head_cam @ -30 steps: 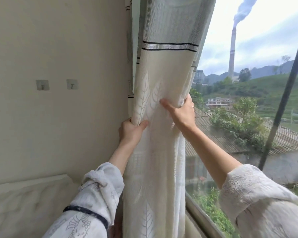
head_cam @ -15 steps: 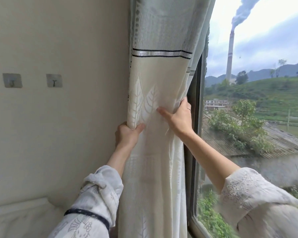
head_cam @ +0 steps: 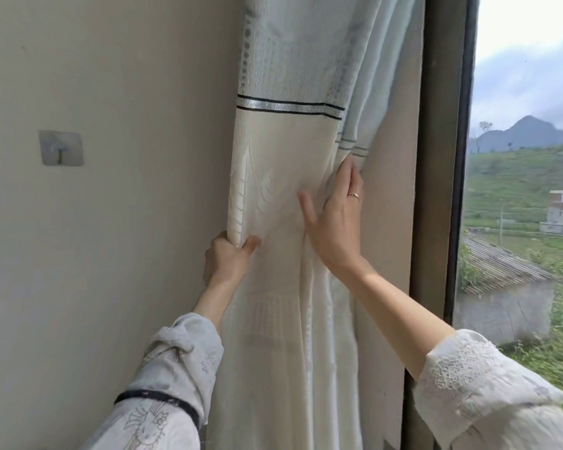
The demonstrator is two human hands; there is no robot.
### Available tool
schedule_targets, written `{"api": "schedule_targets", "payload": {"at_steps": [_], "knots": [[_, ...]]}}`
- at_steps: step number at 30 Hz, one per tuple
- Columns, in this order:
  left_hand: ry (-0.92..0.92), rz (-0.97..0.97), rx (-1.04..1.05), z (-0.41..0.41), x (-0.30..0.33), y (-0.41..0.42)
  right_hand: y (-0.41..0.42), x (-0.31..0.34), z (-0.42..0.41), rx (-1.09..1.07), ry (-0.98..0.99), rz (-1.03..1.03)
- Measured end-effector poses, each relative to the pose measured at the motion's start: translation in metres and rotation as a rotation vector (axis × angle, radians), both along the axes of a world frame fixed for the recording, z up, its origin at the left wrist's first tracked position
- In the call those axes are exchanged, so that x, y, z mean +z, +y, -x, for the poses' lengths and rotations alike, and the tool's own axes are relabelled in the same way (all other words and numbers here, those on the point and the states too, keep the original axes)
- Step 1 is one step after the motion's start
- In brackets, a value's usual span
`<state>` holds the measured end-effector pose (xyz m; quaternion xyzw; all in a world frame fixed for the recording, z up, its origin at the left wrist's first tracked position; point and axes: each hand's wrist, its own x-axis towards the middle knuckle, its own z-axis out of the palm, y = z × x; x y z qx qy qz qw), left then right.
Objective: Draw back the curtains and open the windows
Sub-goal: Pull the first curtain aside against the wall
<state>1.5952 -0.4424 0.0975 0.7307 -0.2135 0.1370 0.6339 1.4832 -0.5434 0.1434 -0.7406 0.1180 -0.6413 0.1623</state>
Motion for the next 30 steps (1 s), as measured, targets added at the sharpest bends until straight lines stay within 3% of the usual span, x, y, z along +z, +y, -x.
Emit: {"api": "schedule_targets", "payload": {"at_steps": [4, 12, 16, 22, 26, 30], "knots": [[0.013, -0.064, -0.022, -0.021, -0.012, -0.002, 0.002, 0.008, -0.023, 0.051, 0.066, -0.010], [0.025, -0.121, -0.188, -0.031, -0.026, 0.002, 0.014, 0.030, -0.032, 0.210, 0.087, -0.314], [-0.076, -0.167, -0.304, -0.027, -0.019, 0.012, 0.018, 0.044, -0.042, 0.224, 0.107, -0.388], [-0.302, 0.162, -0.242, -0.006, 0.041, 0.025, 0.011, 0.050, -0.050, 0.137, 0.061, -0.395], [-0.372, 0.206, -0.140, 0.005, 0.086, 0.017, -0.003, 0.052, -0.038, 0.236, 0.099, -0.416], [-0.423, 0.230, -0.095, 0.015, 0.116, 0.005, -0.017, 0.061, -0.026, 0.195, 0.074, -0.379]]}}
